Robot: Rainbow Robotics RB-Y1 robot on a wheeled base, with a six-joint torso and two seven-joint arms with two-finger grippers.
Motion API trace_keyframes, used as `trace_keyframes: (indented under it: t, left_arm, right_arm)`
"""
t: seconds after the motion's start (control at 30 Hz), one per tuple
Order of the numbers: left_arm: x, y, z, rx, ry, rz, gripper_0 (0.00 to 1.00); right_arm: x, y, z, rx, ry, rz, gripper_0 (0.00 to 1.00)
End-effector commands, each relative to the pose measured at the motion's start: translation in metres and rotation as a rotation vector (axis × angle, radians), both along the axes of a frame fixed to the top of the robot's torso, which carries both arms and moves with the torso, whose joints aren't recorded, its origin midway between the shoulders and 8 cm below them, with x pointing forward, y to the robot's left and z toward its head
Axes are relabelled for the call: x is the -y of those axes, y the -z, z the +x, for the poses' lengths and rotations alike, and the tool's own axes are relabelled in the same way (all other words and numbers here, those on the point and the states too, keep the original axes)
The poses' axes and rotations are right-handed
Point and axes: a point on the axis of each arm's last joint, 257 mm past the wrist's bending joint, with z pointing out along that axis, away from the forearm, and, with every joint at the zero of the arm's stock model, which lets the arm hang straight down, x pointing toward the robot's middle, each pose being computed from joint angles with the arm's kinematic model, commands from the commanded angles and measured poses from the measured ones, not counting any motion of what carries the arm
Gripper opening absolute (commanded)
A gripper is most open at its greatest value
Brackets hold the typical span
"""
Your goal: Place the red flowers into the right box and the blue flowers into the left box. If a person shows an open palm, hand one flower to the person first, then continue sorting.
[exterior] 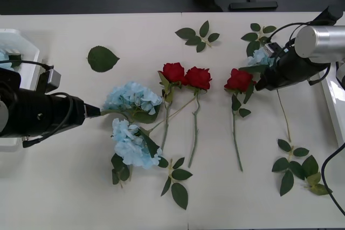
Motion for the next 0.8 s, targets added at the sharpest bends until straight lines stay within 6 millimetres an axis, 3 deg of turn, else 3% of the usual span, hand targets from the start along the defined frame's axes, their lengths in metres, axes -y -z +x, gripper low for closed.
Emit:
trace_keyframes:
  t: [0.03, 0.07, 0.13, 0.17, 0.4, 0.57, 0.8]
  left_arm:
    - [0.022, 0.002, -0.001, 0.027, 0.001, -0.022, 1.00]
    - [0.024, 0.002, 0.000, 0.033, 0.001, -0.024, 1.00]
    - [0.032, 0.003, 0.002, 0.039, 0.003, -0.039, 1.00]
    - [0.033, 0.004, 0.001, 0.039, 0.003, -0.038, 1.00]
    - [0.041, 0.010, -0.002, 0.028, 0.014, -0.031, 1.00]
    - [0.050, 0.011, 0.001, 0.048, 0.022, -0.041, 1.00]
    - [0.051, 0.011, 0.001, 0.047, 0.022, -0.041, 1.00]
  right_arm:
    - [-0.001, -0.010, 0.014, 0.034, 0.034, 0.004, 0.49]
    - [0.000, -0.009, 0.014, 0.031, 0.035, 0.003, 0.41]
    - [0.003, -0.007, 0.013, 0.030, 0.043, 0.003, 0.04]
    - [0.003, -0.007, 0.013, 0.030, 0.044, 0.002, 0.00]
    - [0.005, -0.006, 0.013, 0.027, 0.052, 0.001, 0.00]
    - [0.007, -0.016, 0.014, 0.028, 0.066, 0.041, 0.00]
    - [0.015, -0.068, 0.017, 0.077, 0.005, 0.191, 0.00]
